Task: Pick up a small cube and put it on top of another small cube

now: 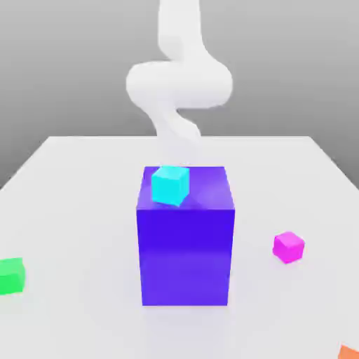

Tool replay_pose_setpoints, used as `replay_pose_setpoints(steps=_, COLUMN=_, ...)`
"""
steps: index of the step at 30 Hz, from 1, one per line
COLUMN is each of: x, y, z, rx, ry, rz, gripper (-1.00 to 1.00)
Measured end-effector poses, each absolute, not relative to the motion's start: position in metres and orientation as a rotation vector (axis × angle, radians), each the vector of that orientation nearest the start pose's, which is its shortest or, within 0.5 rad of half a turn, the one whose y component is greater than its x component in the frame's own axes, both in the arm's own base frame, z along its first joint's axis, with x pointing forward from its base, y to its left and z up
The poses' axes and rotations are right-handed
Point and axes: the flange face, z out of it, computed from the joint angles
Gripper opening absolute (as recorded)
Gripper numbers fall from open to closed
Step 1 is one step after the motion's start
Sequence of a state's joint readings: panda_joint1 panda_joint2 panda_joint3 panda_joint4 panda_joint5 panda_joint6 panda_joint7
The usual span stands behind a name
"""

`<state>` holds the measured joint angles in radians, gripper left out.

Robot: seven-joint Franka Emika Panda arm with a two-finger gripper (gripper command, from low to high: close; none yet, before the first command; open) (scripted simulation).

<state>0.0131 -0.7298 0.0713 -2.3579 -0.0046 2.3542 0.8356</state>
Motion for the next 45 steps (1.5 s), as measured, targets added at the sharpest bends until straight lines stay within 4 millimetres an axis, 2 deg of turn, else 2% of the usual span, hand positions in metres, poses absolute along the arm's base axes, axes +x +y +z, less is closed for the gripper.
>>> replay_pose_setpoints(steps=2, x=0.393, y=0.076, z=0.612, rx=-2.603, ry=0.956, rz=-0.883, gripper=0.0)
replay_pose_setpoints(steps=5, x=0.406, y=0.121, z=0.54, rx=-2.706, ry=0.901, rz=-0.771, gripper=0.0)
replay_pose_setpoints(steps=7, x=0.407, y=0.146, z=0.492, rx=-2.769, ry=0.864, rz=-0.693, gripper=0.0)
replay_pose_setpoints(steps=10, x=0.396, y=0.18, z=0.422, rx=-2.854, ry=0.805, rz=-0.572, gripper=0.0)
replay_pose_setpoints(steps=13, x=0.372, y=0.206, z=0.356, rx=-2.929, ry=0.743, rz=-0.444, gripper=0.0)
replay_pose_setpoints(steps=16, x=0.338, y=0.226, z=0.297, rx=-2.994, ry=0.676, rz=-0.313, gripper=0.0)
replay_pose_setpoints(steps=19, x=0.295, y=0.24, z=0.246, rx=-3.047, ry=0.605, rz=-0.179, gripper=0.0)
replay_pose_setpoints(steps=22, x=0.243, y=0.249, z=0.204, rx=-3.091, ry=0.512, rz=-0.044, gripper=0.0)
replay_pose_setpoints(steps=24, x=0.23, y=0.253, z=0.194, rx=-3.097, ry=0.49, rz=-0.013, gripper=0.0)
replay_pose_setpoints(steps=36, x=0.234, y=0.262, z=0.166, rx=-3.074, ry=0.51, rz=-0.009, gripper=0.0)
replay_pose_setpoints(steps=45, x=0.23, y=0.252, z=0.131, rx=-3.092, ry=0.506, rz=-0.002, gripper=0.0)
